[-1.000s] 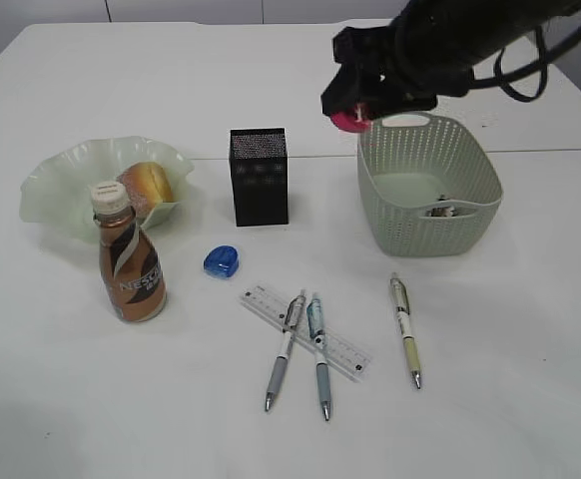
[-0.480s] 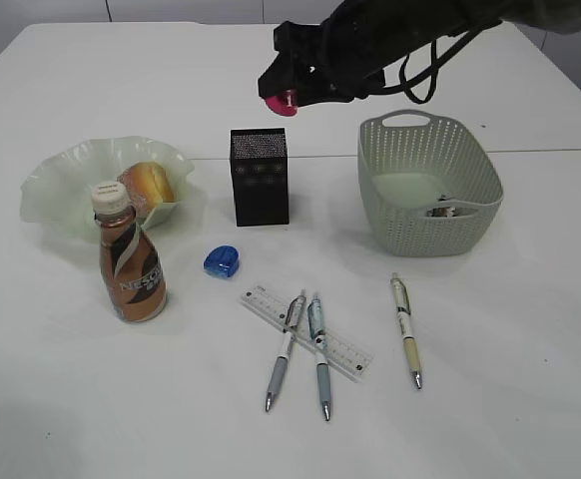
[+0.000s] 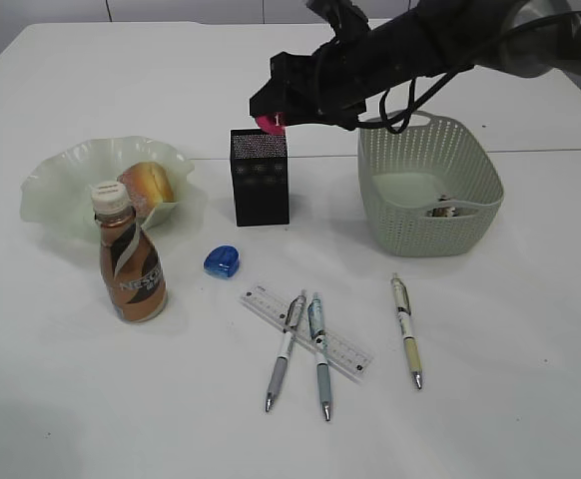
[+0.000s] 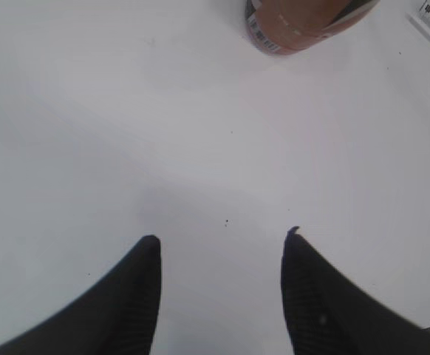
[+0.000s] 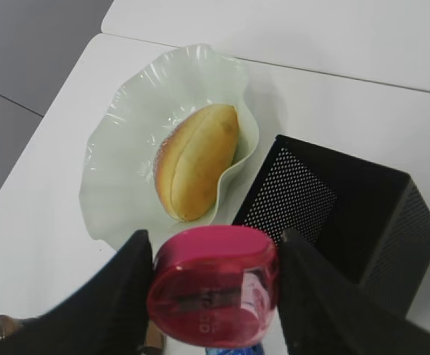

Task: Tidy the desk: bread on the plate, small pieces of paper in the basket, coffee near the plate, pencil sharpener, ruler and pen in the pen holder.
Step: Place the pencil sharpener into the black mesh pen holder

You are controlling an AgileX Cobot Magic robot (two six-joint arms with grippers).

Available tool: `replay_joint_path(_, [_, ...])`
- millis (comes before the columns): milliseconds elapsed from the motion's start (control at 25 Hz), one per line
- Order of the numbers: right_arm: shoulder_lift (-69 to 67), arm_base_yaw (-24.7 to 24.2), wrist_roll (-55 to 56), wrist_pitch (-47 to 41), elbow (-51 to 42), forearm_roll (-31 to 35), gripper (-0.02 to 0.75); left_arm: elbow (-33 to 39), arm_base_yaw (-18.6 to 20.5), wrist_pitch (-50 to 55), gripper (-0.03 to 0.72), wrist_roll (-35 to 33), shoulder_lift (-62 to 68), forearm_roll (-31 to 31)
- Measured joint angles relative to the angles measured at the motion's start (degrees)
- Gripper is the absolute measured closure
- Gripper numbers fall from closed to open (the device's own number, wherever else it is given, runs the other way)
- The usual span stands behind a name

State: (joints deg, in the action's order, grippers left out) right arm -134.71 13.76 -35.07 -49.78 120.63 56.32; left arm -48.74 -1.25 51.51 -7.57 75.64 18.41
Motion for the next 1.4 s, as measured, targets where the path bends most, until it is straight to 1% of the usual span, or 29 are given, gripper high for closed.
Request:
replay_joint_path(320, [-2.10, -0.09, -5.17, 2.45, 0.12, 4.39, 0.377, 0.00, 0.00, -0.12, 0.302, 0.00, 0.00, 0.00])
replay_joint_path(440, [-2.10, -0.09, -6.19, 4.12, 0.20, 5.16, 0.377, 0.00, 0.00, -0.12, 0.302, 0.00, 0.00, 0.00])
replay_joint_path(680, [-2.65, -0.12, -7.89, 4.64, 0.20, 7.93, 0.377, 0.00, 0.00, -0.12, 0.304, 0.00, 0.00, 0.00])
replay_joint_path(960, [-2.92, -0.12, -8.47, 4.76, 0.20, 8.54, 0.377, 0.00, 0.00, -0.12, 0.304, 0.00, 0.00, 0.00])
replay_joint_path(1400, [-2.92, -0.12, -8.47, 4.87, 0.20, 9.21, 0.317, 0.00, 0.00, -0.12, 0.307, 0.00, 0.00, 0.00])
